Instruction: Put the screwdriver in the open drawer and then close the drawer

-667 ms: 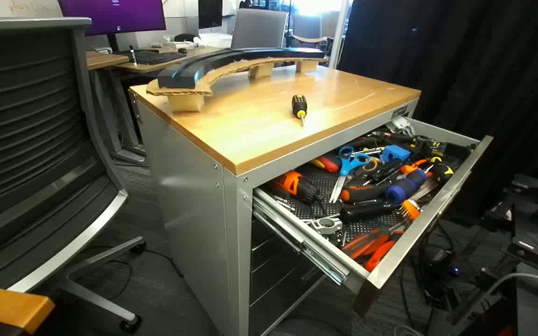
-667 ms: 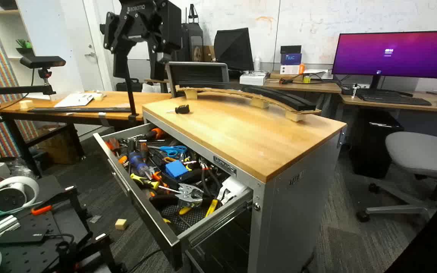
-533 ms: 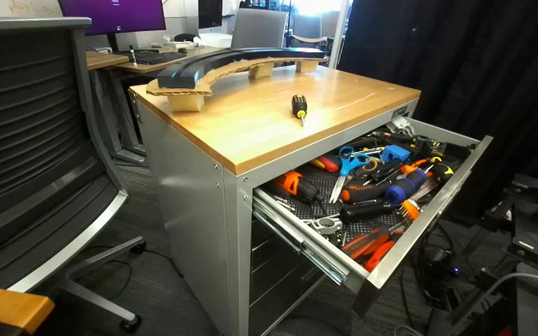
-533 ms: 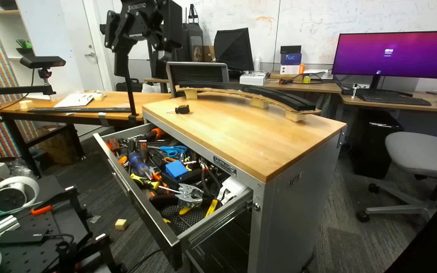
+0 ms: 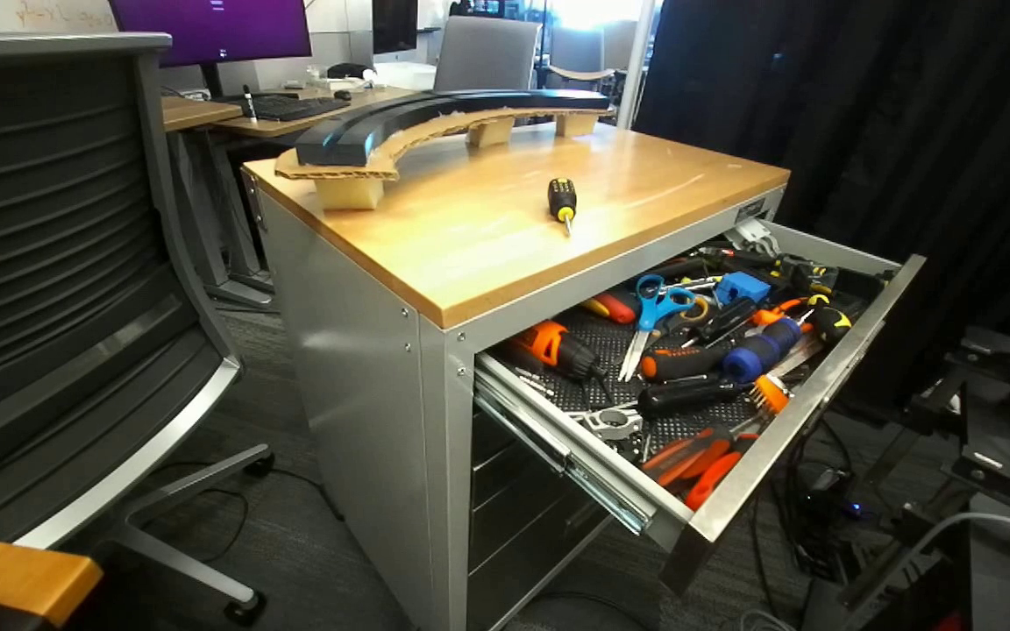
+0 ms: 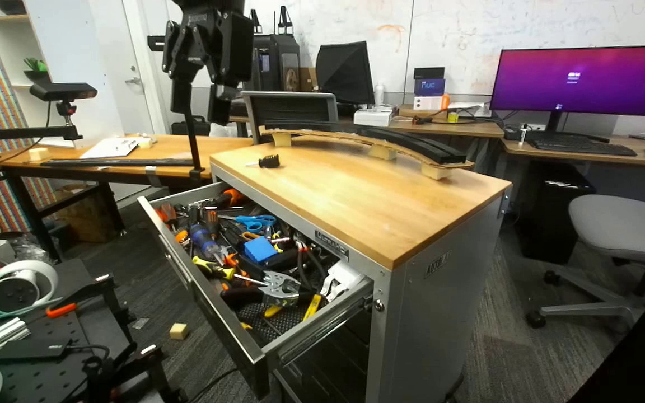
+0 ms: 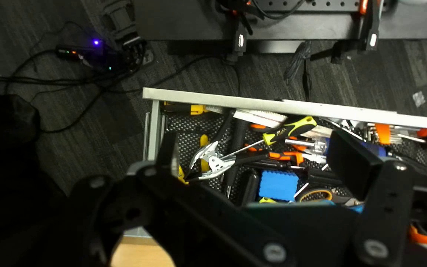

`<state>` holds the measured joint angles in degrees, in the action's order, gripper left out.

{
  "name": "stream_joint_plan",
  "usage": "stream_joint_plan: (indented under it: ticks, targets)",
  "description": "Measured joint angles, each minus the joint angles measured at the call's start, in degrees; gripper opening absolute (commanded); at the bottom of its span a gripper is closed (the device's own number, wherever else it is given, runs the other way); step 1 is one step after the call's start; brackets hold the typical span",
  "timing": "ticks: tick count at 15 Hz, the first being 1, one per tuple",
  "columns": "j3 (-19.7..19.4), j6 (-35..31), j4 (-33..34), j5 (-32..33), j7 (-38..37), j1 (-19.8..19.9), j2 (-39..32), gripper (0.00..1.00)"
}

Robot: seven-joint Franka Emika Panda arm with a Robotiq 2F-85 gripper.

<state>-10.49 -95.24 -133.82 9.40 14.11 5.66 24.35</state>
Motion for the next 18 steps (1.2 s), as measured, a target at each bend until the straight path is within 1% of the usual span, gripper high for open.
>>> stream_joint_plan:
  ticks: [2, 3, 5, 7, 10, 12, 15, 18]
  targets:
    - [-0.01, -0.26, 0.00, -1.84, -3.04, 0.20, -0.14, 1.00]
    - [0.26, -2.76, -0.18, -4.26, -5.12, 0.03, -0.95, 1.00]
    - [1.71, -10.13, -0.52, -9.16, -9.90, -1.14, -5.09, 1.00]
    - [4.17, -17.33, -0.41, -12.41, -13.63, -2.53, -10.90, 1.00]
    - [8.23, -28.72, 1.00, -14.59, -18.88, -4.81, -20.40, 1.00]
    - [10.59, -33.74, 3.47, -15.52, -22.04, -6.47, -26.87, 1.00]
    - [13.41, -39.51, 9.39, -16.33, -26.81, -9.18, -36.16, 1.00]
    - [15.44, -41.53, 17.80, -16.67, -30.90, -12.27, -44.32, 1.00]
